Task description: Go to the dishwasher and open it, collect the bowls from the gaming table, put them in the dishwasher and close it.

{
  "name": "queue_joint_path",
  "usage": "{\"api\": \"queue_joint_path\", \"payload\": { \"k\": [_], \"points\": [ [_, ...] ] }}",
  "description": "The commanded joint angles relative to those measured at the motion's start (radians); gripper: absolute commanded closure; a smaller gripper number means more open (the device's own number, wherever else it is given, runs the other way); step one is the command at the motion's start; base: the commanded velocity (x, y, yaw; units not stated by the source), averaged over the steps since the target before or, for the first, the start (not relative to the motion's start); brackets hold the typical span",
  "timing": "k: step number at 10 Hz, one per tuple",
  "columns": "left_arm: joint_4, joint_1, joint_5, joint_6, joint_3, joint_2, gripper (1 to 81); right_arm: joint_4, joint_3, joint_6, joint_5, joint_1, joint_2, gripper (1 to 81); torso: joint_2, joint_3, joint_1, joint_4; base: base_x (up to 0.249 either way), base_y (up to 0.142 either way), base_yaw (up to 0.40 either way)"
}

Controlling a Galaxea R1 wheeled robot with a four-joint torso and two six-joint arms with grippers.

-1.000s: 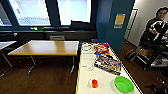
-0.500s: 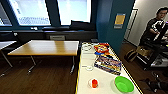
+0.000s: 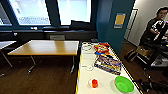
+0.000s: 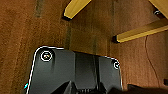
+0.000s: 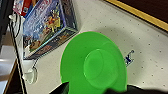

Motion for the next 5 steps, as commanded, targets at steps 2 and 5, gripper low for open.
{"api": "queue_joint_path", "payload": {
  "k": [2, 5],
  "points": [
    [-0.002, -0.048, 0.042, -0.004, 0.009, -0.025, 1.0, 0.019, -0.101, 0.003, -0.04, 0.125, -0.018, 1.0, 0.0, 0.0, 0.0, 0.0, 0.0, 0.0, 0.0],
    [-0.002, -0.048, 0.042, -0.002, 0.004, -0.022, 1.0, 0.02, -0.139, 0.003, -0.034, 0.107, 0.023, 1.0, 0.0, 0.0, 0.0, 0.0, 0.0, 0.0, 0.0]
  ]
}}
